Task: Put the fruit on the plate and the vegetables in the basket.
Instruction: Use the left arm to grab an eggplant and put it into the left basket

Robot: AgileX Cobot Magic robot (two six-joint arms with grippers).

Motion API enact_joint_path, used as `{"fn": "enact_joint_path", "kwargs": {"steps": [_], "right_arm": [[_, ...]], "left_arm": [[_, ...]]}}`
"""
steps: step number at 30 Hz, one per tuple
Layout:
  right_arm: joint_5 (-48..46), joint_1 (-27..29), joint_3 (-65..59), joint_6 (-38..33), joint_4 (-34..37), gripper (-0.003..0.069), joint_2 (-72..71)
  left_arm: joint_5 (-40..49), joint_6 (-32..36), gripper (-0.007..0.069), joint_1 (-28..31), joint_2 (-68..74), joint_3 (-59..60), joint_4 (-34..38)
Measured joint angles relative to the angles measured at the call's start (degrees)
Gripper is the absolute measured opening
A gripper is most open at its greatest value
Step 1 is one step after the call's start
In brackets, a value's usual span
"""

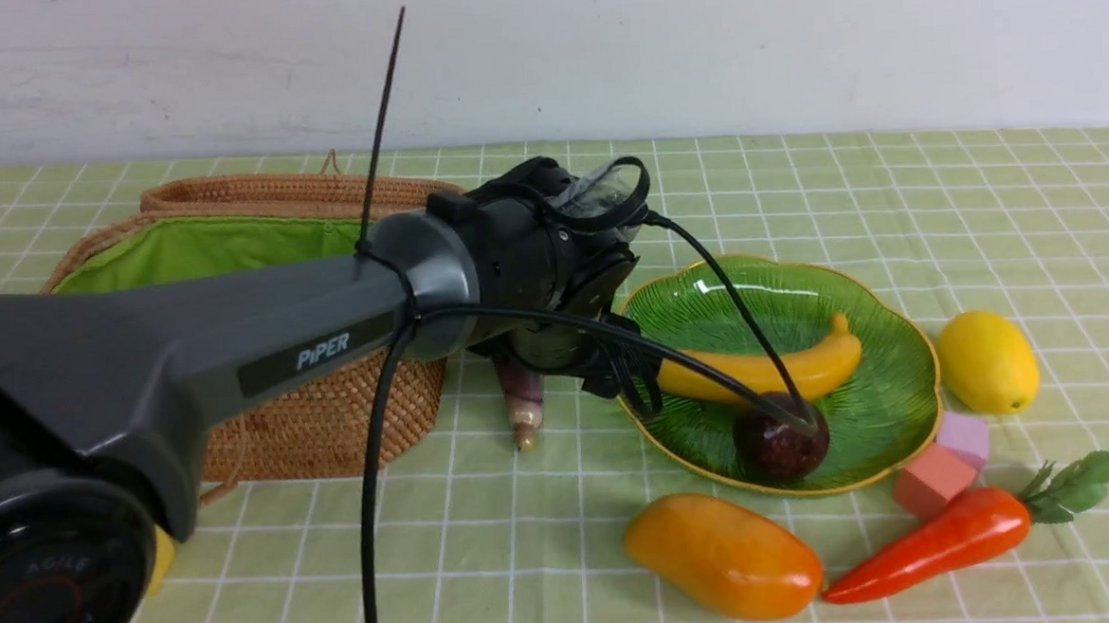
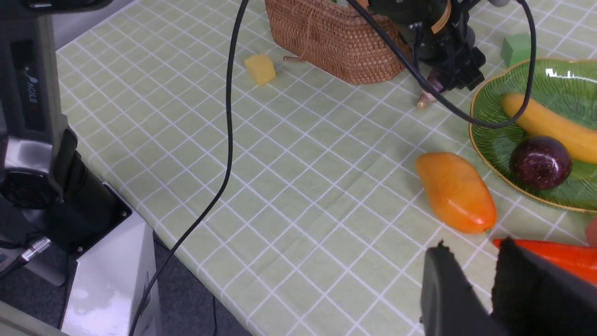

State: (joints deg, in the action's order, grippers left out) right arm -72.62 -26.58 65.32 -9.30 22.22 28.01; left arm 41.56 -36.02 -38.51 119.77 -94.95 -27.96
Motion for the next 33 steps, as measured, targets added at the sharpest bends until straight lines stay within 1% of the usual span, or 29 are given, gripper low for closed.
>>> {"fn": "enact_joint_path", "kwargs": {"steps": [8,14,21,30,31,33], "right_arm": [[0.0,0.0,0.0,0.0,0.0,0.0170,0.0],[0.0,0.0,0.0,-0.3,0.0,0.0170,0.0],[0.0,0.0,0.0,-0.6,0.0,0.0171,0.0],[0.0,0.0,0.0,-0.6,0.0,0.0180,0.0],[0.0,0.0,0.0,-0.6,0.0,0.0181,0.0],[0.0,0.0,0.0,-0.6,0.0,0.0181,0.0]], "left_arm": [[0.1,-1.6,0.0560,2.2,2.1,-0.2,0.5],[-1.0,-1.6,0.0557,2.2,3.3,-0.2,1.1],[-1.7,-1.6,0.0509,2.2,5.1,-0.3,1.0],[-2.7,-1.7,0.0368,2.3,6.8,-0.5,1.8],[-3.0,-1.7,0.0309,2.3,6.8,-0.6,2.1],[-3.0,-1.7,0.0267,2.3,6.8,-0.6,2.1]]}}
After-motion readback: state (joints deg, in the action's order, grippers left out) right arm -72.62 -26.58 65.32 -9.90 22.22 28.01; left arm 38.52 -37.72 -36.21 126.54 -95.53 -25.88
